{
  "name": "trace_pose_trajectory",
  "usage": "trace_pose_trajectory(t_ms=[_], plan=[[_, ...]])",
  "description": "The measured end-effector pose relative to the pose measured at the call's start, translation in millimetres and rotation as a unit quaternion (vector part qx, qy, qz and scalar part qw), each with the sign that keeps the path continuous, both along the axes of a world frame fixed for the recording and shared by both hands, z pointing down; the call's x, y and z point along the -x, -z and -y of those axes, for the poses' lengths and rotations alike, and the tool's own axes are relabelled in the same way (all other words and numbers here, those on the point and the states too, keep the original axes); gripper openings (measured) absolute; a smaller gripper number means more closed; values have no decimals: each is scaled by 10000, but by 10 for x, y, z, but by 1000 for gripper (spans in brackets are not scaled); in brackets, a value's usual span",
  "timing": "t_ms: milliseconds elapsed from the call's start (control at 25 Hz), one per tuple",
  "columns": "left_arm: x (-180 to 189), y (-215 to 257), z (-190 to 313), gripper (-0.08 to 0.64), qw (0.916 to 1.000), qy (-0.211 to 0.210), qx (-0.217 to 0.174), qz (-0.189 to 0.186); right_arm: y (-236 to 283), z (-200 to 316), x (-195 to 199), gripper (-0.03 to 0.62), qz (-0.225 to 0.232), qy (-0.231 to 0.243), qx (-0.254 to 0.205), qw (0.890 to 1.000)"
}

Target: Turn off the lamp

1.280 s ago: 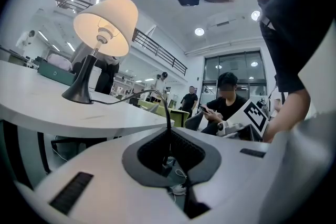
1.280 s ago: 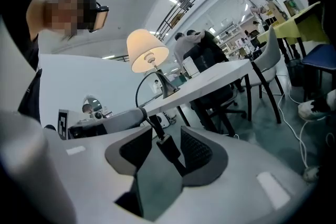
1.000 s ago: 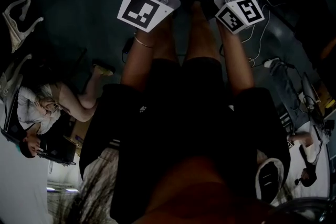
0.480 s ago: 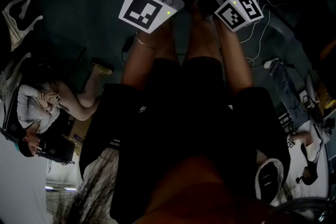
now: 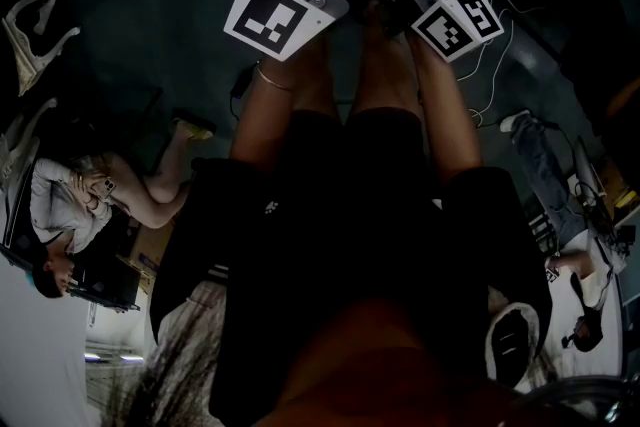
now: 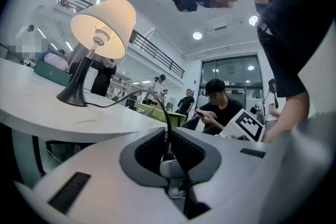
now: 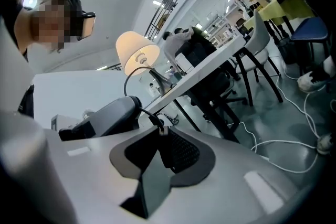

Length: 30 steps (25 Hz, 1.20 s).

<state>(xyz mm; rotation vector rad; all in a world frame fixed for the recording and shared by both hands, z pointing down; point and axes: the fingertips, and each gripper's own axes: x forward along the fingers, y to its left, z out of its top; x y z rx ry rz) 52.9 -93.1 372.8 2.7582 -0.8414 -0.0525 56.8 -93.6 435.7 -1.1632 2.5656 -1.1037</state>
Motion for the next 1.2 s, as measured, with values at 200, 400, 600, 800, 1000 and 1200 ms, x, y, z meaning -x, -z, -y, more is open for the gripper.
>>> trace_pose_trajectory(t_ms=[200, 400, 600, 800, 1000, 1200], plan=[[-31, -66, -38, 23, 9997, -188, -5, 152, 14, 22, -15, 64, 196, -64, 88, 9997], [18, -168, -60, 23, 9996, -163, 133, 172, 63, 32, -54, 64, 294, -70, 53, 9995], [52, -298, -77, 23, 9992, -117, 341, 146, 112, 22, -156, 64, 472, -176, 88, 9987], [139, -504, -89, 25, 9988, 36, 446, 208, 140, 28, -204, 64, 621, -256, 107, 9977], [111, -620, -160, 25, 9980, -116, 530, 322, 147, 13, -266, 64, 714, -314, 129, 9969], [99, -780, -223, 25, 9961, -396, 393, 681, 156, 18, -303, 64, 903, -405, 148, 9950]])
